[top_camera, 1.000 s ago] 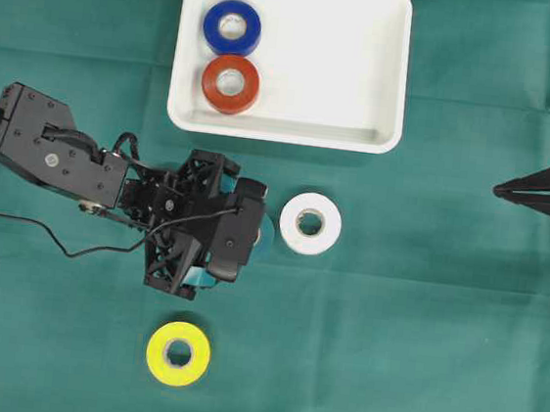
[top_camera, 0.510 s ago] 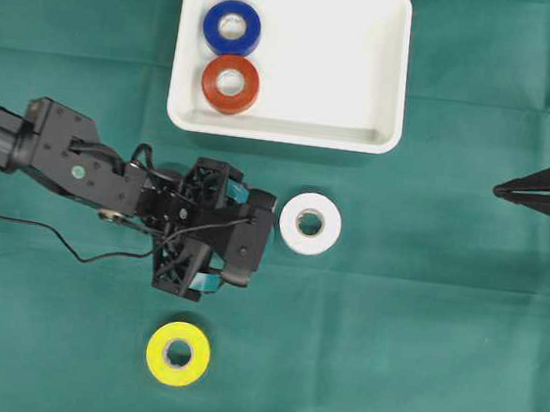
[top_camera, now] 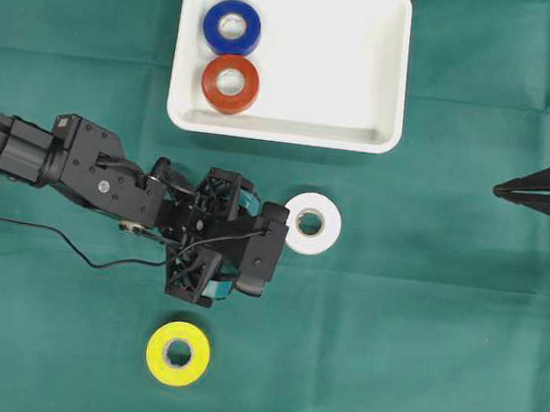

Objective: Put the tape into the white case with the left arm.
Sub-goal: 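Reach the left gripper over the teal tape roll and lower onto it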

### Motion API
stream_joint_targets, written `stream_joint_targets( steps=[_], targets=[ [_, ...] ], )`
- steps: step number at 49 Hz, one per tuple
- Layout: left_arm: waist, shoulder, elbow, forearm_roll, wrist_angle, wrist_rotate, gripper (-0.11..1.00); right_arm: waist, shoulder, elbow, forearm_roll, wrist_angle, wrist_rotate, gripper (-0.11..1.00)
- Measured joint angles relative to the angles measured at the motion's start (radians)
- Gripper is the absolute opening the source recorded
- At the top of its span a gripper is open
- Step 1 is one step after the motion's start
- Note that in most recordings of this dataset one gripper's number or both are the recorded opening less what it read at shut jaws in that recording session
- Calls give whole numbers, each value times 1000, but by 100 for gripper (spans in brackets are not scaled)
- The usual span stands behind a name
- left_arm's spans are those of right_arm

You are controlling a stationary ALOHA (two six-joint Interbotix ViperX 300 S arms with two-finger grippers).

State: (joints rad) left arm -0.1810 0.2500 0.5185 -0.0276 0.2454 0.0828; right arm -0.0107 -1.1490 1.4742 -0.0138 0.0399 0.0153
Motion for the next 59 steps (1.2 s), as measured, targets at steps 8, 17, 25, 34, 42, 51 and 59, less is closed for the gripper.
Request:
stream_joint_targets(
  steps=[8, 17, 25, 34, 42, 51, 59],
  targets=[
    [0, 0, 0, 2, 0, 0, 95, 0, 0, -2, 0, 0, 0, -10],
    [2, -2, 0, 2, 0, -2, 81, 0, 0, 0, 0, 0, -2, -10],
    [6, 0, 0, 0, 17, -3, 35, 0, 0, 0, 0, 0, 0, -10],
    [9, -2, 0, 0, 21, 2, 25, 0, 0, 0, 0, 0, -2, -10],
    [9, -15, 0, 2, 31, -3, 25, 0, 2, -2, 0, 0, -2, -10],
    [5, -63, -9, 0, 117, -3, 25, 0, 0, -2, 0, 0, 0, -10],
    [-8, -124, -44, 0, 218, -5, 25, 0, 0, 0, 0, 0, 0, -10]
  ],
)
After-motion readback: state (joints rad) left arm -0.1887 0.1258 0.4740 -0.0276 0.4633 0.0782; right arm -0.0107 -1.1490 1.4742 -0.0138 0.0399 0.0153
